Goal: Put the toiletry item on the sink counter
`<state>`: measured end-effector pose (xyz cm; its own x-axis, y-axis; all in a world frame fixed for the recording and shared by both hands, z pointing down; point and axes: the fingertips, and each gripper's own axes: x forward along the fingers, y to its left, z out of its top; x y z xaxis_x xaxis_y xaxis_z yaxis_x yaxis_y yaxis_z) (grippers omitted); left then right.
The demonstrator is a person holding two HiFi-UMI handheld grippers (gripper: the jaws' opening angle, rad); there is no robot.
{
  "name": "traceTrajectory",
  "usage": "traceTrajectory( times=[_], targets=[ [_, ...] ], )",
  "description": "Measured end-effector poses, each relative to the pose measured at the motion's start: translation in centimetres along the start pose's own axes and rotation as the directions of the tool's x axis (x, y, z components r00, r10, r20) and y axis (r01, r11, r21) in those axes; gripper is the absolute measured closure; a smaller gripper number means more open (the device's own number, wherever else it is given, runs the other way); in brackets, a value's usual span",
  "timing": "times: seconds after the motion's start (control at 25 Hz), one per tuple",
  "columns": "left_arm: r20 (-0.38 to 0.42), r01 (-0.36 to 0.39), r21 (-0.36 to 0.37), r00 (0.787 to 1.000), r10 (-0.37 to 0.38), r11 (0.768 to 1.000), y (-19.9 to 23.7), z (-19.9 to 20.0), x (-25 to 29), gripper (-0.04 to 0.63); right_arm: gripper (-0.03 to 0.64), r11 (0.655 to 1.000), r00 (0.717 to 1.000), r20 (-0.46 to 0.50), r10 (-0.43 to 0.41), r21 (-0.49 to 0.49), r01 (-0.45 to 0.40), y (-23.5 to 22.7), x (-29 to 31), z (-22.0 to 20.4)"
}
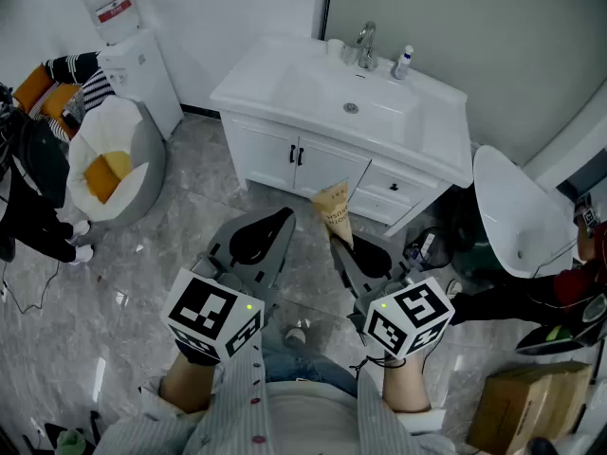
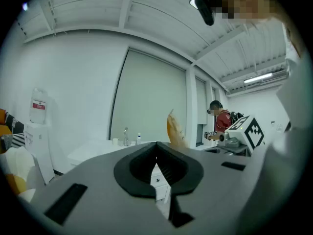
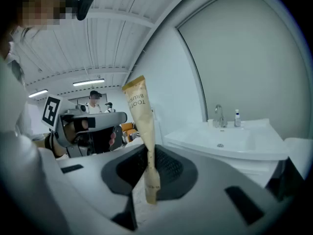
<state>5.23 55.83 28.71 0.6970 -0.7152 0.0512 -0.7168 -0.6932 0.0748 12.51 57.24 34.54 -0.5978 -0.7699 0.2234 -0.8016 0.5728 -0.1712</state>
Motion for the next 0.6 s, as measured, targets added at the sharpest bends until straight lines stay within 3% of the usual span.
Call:
traceTrajectory(
  times=[0.6],
  targets=[
    [0.007,0.031,-0.035,0.999,-0.031,0.999,-3.4,-0.7,0.0,0.578,0.563,0.998,0.998,-0.003,-0.056,0.022,0.056,-0.6,-3.4,-0.9]
  ],
)
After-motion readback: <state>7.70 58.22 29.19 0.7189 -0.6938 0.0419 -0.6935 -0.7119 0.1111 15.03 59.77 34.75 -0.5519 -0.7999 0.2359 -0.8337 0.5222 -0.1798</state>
